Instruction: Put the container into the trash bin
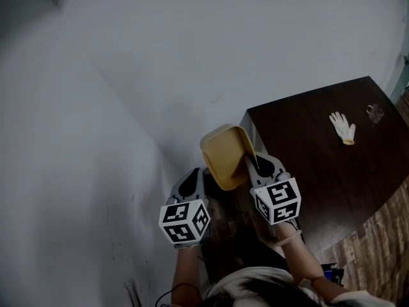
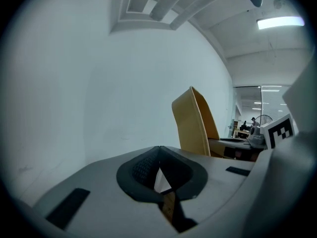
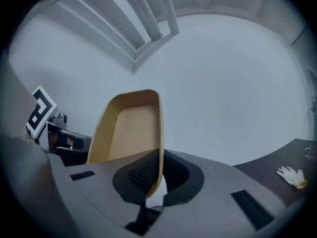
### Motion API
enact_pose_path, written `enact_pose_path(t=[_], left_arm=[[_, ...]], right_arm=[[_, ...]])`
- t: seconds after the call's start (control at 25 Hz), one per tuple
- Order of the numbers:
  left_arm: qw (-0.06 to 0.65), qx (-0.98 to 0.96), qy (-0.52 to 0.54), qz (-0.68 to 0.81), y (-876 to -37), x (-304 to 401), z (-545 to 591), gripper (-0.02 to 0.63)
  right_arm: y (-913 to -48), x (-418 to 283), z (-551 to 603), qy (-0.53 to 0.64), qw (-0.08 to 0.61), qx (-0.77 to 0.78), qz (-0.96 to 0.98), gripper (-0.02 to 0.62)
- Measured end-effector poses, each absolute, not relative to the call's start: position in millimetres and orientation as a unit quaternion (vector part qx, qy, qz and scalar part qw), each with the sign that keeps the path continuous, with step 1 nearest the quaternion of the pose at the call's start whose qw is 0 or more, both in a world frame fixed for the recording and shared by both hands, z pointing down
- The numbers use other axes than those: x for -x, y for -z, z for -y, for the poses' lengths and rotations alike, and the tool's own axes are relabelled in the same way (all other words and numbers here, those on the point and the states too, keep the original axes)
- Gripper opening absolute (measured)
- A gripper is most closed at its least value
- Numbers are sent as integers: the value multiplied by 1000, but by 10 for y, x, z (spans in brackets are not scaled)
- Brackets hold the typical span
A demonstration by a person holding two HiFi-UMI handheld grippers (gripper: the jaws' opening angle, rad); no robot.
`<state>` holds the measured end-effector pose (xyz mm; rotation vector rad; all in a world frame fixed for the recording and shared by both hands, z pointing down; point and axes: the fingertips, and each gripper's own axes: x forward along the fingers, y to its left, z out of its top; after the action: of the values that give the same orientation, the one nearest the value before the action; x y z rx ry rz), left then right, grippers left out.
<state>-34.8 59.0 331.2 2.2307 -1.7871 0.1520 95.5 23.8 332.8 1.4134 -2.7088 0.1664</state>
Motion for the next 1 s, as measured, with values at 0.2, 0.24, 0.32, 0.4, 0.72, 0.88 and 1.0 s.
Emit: enact_pose_path(t=[0.2, 0.24, 0.32, 0.4, 0.72, 0.88, 1.0], left_arm=[[146, -760, -54, 631, -3385, 433, -58, 20], [148, -757, -54, 634, -3409, 455, 22, 20], [150, -752, -51, 640, -3464, 507, 154, 20], [152, -747, -47, 645, -3529, 561, 261, 20], [165, -738, -63, 652, -3962, 902, 556, 20], [173, -741, -68, 646, -4205, 1076, 769, 20], [170, -746, -69, 641, -4351, 1220, 994, 20]], right_arm=[[-3419, -881, 278, -68, 48, -451, 889, 8], [-3442, -867, 353, -70, 50, -448, 890, 8], [-3505, -830, 483, -74, 53, -444, 891, 8], [-3590, -786, 609, -80, 57, -440, 892, 8], [-3959, -344, 940, -85, 90, -417, 900, 8], [-4165, -150, 1148, -84, 109, -418, 898, 8], [-4325, -1, 1358, -91, 114, -422, 895, 8]])
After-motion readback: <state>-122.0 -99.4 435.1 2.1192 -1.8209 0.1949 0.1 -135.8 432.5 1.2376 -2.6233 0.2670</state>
